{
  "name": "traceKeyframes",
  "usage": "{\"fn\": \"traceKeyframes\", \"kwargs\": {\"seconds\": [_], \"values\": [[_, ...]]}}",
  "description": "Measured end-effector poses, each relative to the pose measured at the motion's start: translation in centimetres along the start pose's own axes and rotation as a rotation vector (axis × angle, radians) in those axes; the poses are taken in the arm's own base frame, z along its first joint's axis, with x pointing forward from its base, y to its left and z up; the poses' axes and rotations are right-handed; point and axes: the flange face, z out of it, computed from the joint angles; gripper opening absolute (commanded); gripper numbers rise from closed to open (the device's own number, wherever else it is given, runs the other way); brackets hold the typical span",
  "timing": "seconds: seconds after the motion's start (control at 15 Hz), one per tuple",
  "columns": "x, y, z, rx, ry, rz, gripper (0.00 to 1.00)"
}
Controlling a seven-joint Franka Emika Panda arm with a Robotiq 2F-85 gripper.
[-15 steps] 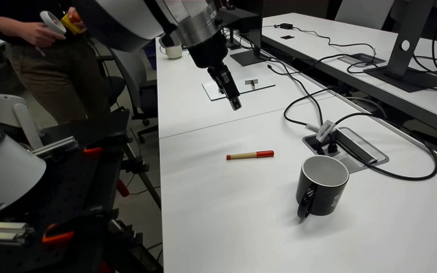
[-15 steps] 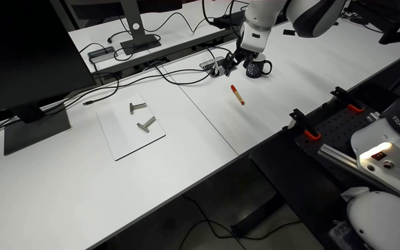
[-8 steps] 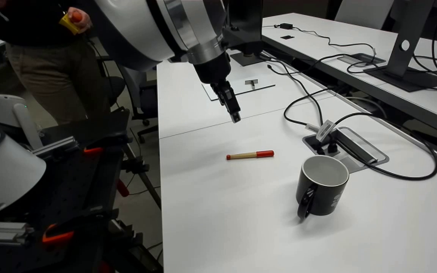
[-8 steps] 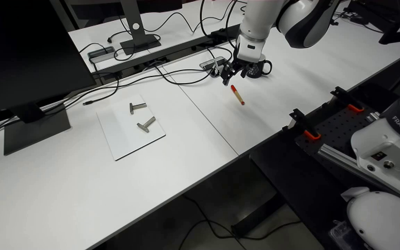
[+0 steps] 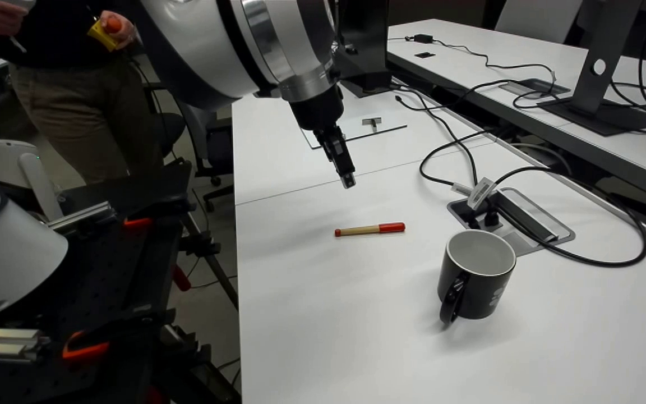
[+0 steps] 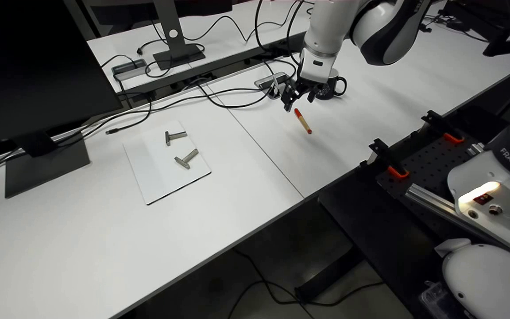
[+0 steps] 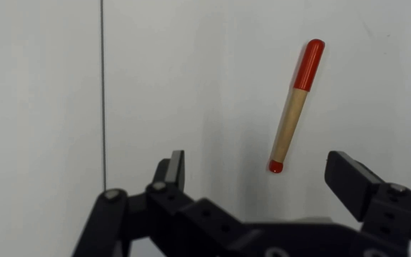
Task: Put the pen in the mug
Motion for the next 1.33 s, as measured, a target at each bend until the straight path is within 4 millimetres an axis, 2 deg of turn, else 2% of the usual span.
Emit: {"fn": "traceKeyframes", "kwargs": {"seconds": [0.2,0.47,0.93,1.33], "values": [[-0.8,-0.4,2.6,-0.007,0.029,0.058,1.0],[-3.2,-1.2,5.0,0.014,0.037,0.116,1.0],[-7.7,-2.1,5.8,0.137,0.035,0.116,1.0],[-9.0,-4.1,7.4,0.162,0.08,0.143,1.0]]}}
